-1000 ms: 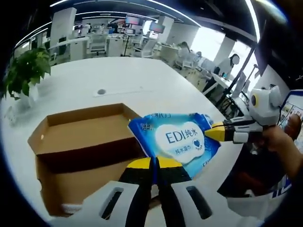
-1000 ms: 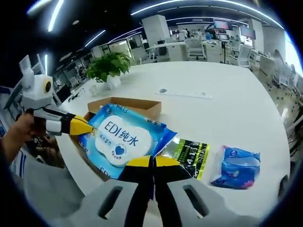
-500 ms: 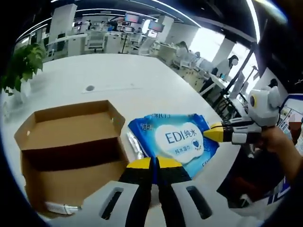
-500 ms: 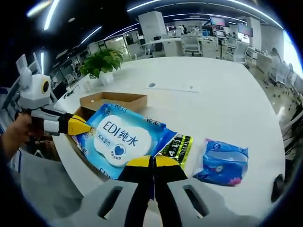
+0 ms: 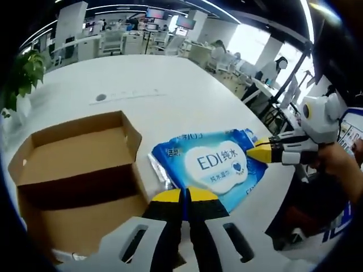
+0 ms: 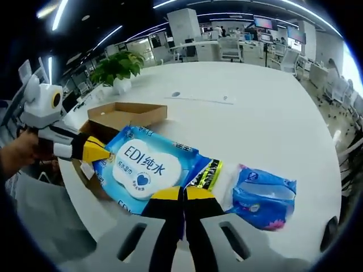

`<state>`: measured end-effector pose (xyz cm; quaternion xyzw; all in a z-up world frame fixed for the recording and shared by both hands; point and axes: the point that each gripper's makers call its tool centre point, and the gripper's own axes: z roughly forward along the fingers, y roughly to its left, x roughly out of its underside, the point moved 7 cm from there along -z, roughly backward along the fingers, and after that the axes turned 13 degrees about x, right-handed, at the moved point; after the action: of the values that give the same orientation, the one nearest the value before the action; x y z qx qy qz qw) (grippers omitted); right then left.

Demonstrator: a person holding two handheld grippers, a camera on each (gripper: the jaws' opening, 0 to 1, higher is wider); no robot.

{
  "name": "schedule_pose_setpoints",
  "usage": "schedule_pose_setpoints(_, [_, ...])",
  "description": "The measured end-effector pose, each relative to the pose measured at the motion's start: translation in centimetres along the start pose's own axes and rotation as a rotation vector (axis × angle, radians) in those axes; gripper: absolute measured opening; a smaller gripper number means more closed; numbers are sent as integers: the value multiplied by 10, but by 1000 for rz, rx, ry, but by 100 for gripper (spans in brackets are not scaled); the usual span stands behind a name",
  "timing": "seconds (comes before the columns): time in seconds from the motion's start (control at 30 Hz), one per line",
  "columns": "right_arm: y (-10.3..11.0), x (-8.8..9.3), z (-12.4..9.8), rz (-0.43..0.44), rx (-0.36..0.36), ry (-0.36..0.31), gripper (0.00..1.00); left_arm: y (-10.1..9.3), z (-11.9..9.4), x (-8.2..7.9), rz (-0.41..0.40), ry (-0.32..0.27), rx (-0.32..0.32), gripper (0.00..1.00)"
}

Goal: Operate the shoe box by opening the lid, removing the specified soft item, and placing it in the target area until the item is outside and the box remains undamaged.

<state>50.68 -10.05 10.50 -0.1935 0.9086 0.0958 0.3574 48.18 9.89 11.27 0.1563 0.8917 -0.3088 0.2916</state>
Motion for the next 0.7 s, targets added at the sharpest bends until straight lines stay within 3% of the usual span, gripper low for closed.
schedule_pose_setpoints(0.3, [-8,1,26,-80,7,28,0,15,22,-1,24,55,-19,0])
schedule_pose_setpoints(0.7, [-17,10,49,-117,21,51,0,20,44,0,144,135,-25,0])
